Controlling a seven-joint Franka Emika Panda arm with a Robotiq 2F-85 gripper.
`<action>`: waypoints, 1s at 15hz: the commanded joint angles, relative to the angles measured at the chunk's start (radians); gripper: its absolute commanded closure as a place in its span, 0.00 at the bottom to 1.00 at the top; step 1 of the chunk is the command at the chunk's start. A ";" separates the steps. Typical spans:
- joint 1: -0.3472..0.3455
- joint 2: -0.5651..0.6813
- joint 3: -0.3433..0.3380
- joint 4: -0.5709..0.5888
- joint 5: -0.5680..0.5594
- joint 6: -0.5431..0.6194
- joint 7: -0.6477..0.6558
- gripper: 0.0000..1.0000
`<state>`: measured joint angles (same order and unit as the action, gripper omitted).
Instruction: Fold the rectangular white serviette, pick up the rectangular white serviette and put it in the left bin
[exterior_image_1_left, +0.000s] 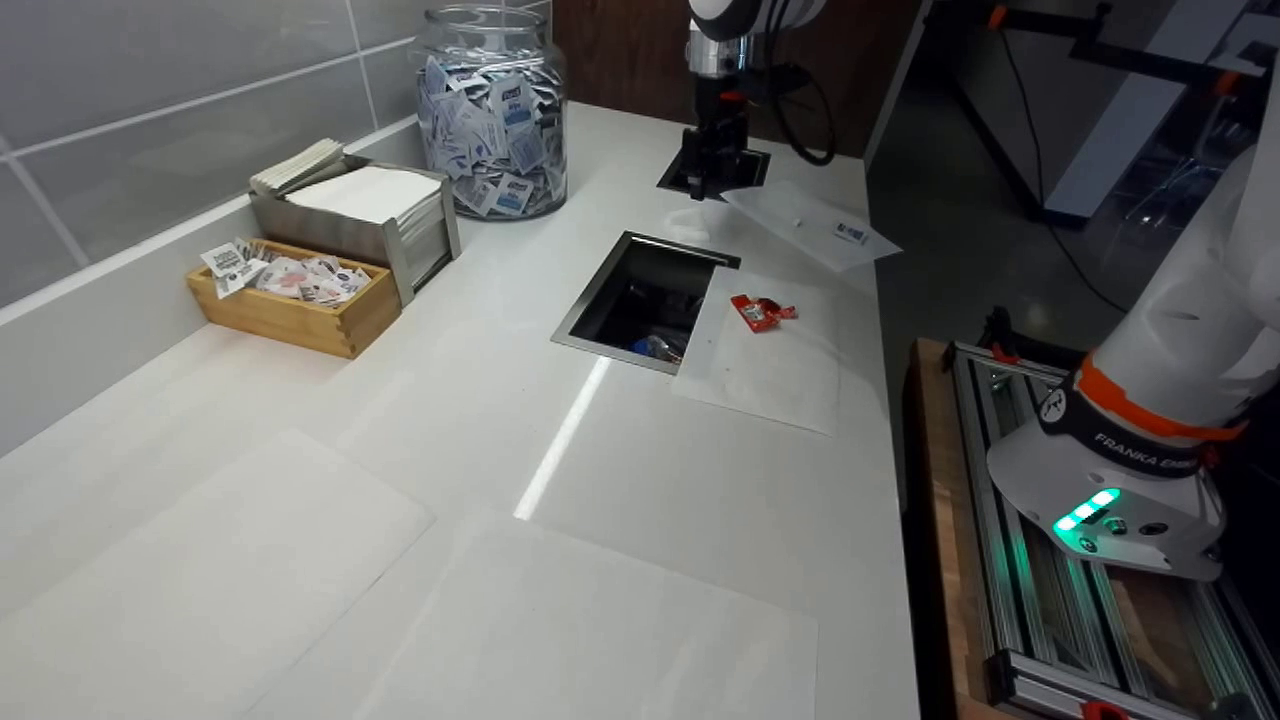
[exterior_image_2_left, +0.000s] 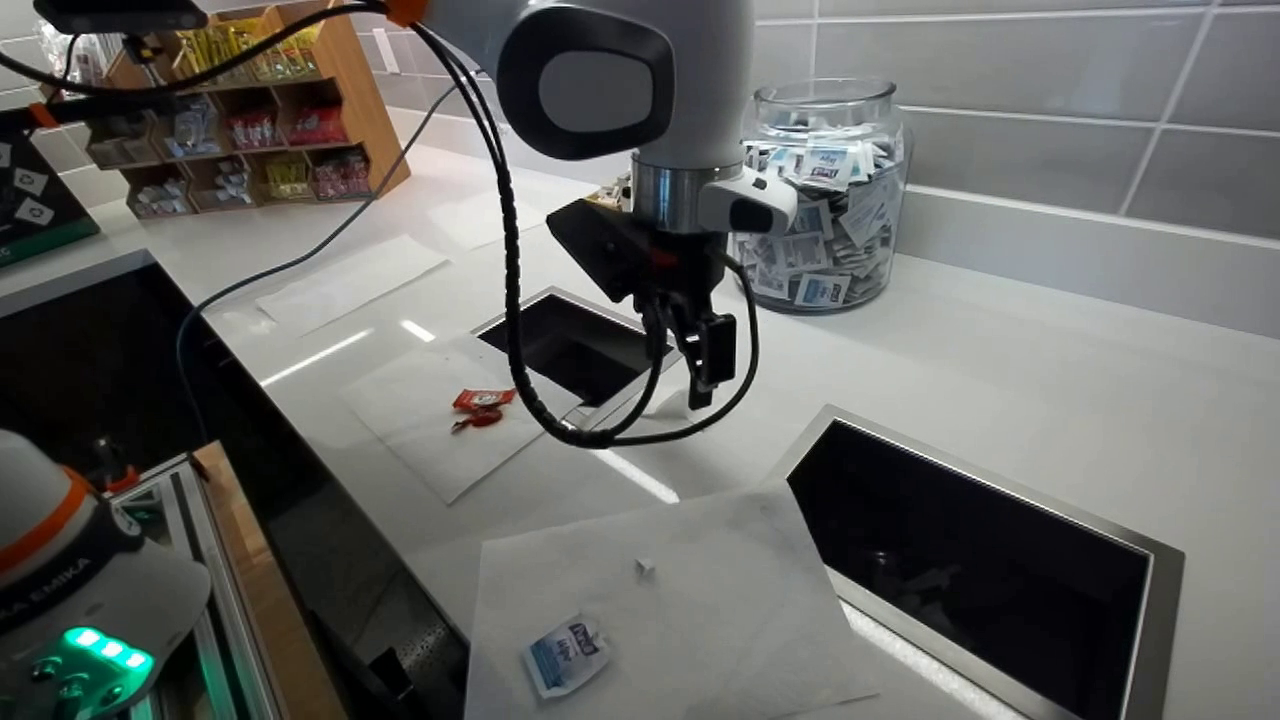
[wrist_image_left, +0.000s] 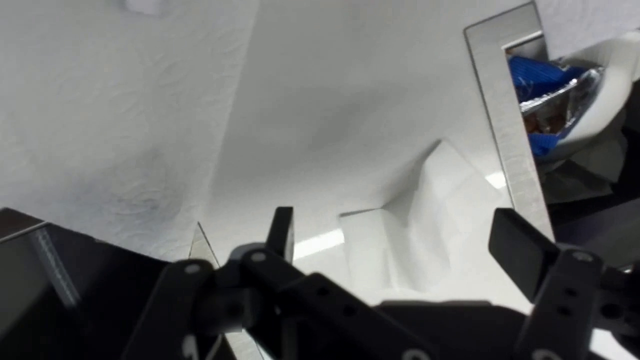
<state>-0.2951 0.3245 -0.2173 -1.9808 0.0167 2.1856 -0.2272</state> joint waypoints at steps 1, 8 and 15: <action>0.019 -0.015 -0.004 -0.074 -0.139 0.120 -0.063 0.00; -0.025 -0.006 0.074 -0.142 -0.083 0.385 -0.264 0.00; -0.045 0.010 0.101 -0.132 -0.029 0.291 -0.343 0.00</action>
<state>-0.3155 0.3356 -0.1343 -2.1055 -0.0406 2.5152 -0.5198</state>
